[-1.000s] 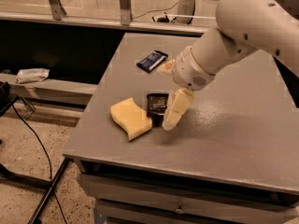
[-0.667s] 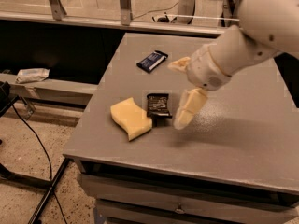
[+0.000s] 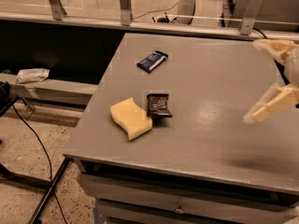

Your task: Move rxbar chocolate near sponge

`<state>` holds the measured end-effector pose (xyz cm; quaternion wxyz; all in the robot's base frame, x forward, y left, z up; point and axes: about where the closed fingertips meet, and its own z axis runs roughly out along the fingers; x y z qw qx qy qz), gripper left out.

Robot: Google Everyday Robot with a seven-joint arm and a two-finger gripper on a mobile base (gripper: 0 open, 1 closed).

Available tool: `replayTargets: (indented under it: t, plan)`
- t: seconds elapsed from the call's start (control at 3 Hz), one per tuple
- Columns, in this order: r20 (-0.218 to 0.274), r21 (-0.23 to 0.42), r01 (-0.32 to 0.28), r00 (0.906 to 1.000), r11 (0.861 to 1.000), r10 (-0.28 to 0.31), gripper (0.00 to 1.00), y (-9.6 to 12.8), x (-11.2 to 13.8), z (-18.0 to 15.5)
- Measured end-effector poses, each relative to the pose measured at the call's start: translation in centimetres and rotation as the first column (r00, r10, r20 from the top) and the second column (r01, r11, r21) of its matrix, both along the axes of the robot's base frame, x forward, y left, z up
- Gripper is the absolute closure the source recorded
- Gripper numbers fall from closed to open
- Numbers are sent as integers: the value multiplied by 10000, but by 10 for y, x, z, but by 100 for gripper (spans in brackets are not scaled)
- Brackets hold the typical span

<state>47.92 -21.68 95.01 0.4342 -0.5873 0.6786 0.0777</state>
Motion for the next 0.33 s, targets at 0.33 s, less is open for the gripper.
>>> replayTargets:
  t: [0.33]
  plan:
    - [57, 20, 214, 9998, 9998, -214, 0, -10, -4, 3]
